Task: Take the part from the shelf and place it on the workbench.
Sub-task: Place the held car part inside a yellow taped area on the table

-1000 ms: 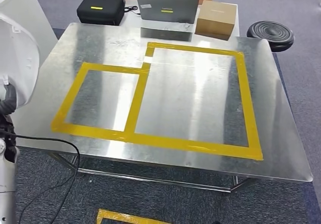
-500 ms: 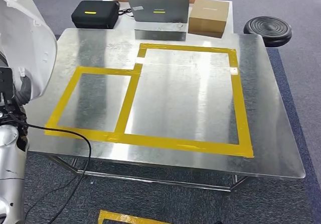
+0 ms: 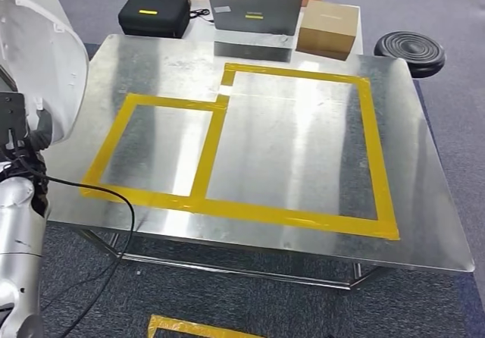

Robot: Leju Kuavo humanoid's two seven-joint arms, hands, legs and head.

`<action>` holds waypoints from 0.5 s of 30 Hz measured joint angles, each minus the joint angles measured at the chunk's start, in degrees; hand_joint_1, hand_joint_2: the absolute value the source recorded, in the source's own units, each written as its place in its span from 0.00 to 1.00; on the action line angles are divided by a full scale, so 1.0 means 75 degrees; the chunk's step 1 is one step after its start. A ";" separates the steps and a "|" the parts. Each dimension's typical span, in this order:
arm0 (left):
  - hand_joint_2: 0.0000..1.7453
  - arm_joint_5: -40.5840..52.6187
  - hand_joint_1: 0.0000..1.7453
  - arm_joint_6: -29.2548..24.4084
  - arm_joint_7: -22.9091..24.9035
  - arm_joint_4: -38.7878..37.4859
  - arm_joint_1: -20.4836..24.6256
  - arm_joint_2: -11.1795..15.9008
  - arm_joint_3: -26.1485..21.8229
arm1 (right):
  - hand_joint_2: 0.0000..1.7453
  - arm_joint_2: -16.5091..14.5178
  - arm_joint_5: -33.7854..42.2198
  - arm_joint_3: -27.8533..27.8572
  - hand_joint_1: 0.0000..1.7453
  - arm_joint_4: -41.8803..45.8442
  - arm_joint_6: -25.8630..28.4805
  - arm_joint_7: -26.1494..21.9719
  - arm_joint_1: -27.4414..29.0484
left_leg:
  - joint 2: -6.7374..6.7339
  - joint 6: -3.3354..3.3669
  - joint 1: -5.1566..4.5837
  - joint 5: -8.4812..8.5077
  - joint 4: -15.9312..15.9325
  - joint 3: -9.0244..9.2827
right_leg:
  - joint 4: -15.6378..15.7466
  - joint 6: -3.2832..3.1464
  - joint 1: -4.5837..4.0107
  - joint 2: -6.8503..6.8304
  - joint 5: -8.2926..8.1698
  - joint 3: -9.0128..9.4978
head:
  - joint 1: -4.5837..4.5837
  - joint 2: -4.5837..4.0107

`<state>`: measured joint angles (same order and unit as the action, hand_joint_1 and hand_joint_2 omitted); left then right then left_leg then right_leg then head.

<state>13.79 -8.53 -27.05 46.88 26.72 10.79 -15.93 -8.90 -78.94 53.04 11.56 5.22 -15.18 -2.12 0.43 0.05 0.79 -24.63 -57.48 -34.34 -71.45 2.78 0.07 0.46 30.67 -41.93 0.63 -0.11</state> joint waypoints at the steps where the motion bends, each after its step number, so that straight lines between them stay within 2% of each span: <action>1: 1.00 -0.0036 1.00 -0.0023 -0.0003 -0.0068 0.0010 -0.0004 -0.0002 | 0.00 0.0000 -0.0001 -0.0005 0.00 -0.0003 -0.0003 0.0009 0.0008 | 0.0000 0.0008 -0.0009 -0.0003 0.0000 0.0000 | -0.0342 0.0001 0.0000 0.0000 0.0092 -0.0168 | -0.0001 0.0000; 2: 1.00 -0.0058 1.00 -0.0059 -0.0007 -0.0131 0.0015 -0.0007 -0.0004 | 0.00 0.0000 -0.0001 -0.0010 0.00 -0.0006 -0.0004 0.0020 0.0016 | 0.0002 0.0012 -0.0017 -0.0005 -0.0001 0.0002 | -0.0428 -0.0009 -0.0001 0.0000 0.0053 -0.0216 | -0.0007 0.0000; 3: 1.00 -0.0069 1.00 -0.0107 -0.0011 -0.0185 0.0021 -0.0010 -0.0008 | 0.00 0.0001 -0.0001 -0.0015 0.00 -0.0008 -0.0006 0.0027 0.0020 | 0.0004 0.0013 -0.0023 -0.0007 -0.0001 0.0007 | -0.0227 -0.0028 -0.0002 0.0001 -0.0109 -0.0122 | -0.0007 0.0000; 5: 1.00 -0.0069 1.00 -0.0204 -0.0017 -0.0270 0.0057 -0.0009 -0.0019 | 0.00 0.0004 -0.0001 -0.0028 0.00 -0.0009 -0.0005 0.0032 0.0015 | 0.0008 -0.0007 -0.0032 -0.0015 -0.0003 0.0020 | 0.0742 -0.0081 -0.0005 0.0002 -0.0563 0.0368 | -0.0008 0.0000; 6: 1.00 -0.0068 1.00 -0.0244 -0.0018 -0.0310 0.0086 -0.0004 -0.0027 | 0.00 0.0005 -0.0001 -0.0036 0.00 -0.0010 -0.0004 0.0033 0.0009 | 0.0011 -0.0031 -0.0045 -0.0023 -0.0015 0.0013 | 0.1196 -0.0107 -0.0007 0.0005 -0.0702 0.0611 | -0.0006 0.0000; 7: 1.00 -0.0069 1.00 -0.0271 -0.0018 -0.0352 0.0119 0.0003 -0.0034 | 0.00 0.0006 -0.0001 -0.0041 0.00 -0.0013 -0.0005 0.0035 0.0006 | 0.0012 -0.0066 -0.0058 -0.0023 -0.0020 0.0001 | 0.1482 -0.0133 -0.0009 0.0009 -0.0765 0.0765 | 0.0000 0.0000; 8: 1.00 -0.0074 1.00 -0.0283 -0.0018 -0.0401 0.0149 0.0011 -0.0041 | 0.00 0.0006 -0.0001 -0.0045 0.00 -0.0017 -0.0007 0.0040 0.0008 | 0.0014 -0.0106 -0.0068 -0.0014 -0.0018 -0.0011 | 0.1592 -0.0157 -0.0018 0.0014 -0.0755 0.0825 | 0.0004 0.0000; 11: 1.00 -0.0120 0.98 -0.0237 -0.0018 -0.0530 0.0204 0.0050 -0.0048 | 0.00 0.0008 -0.0003 -0.0049 0.00 -0.0032 -0.0007 0.0052 0.0022 | 0.0009 -0.0228 -0.0053 -0.0042 -0.0029 -0.0032 | 0.1640 -0.0270 -0.0009 0.0021 -0.0795 0.0840 | 0.0015 0.0001; 13: 1.00 -0.0147 0.98 -0.0187 -0.0018 -0.0602 0.0260 0.0093 -0.0048 | 0.00 0.0015 -0.0004 -0.0049 0.00 -0.0035 -0.0003 0.0049 0.0018 | 0.0002 -0.0302 -0.0040 -0.0338 -0.0481 -0.0234 | 0.1678 -0.0351 0.0019 0.0022 -0.0821 0.0855 | 0.0043 0.0001; 15: 1.00 -0.0156 0.98 -0.0101 -0.0002 -0.0699 0.0311 0.0119 -0.0050 | 0.00 0.0021 -0.0004 -0.0049 0.00 -0.0035 0.0000 0.0044 0.0017 | 0.0000 -0.0353 -0.0036 -0.0780 -0.1421 -0.0677 | 0.1679 -0.0386 0.0017 0.0022 -0.0816 0.0855 | 0.0063 0.0000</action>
<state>12.62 -9.28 -27.07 41.64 29.05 11.69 -16.30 -8.74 -78.97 52.68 11.30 5.22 -14.86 -1.99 0.43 -2.60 0.52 -30.48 -68.14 -39.41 -58.85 -0.11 0.20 0.63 24.55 -35.52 1.10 -0.11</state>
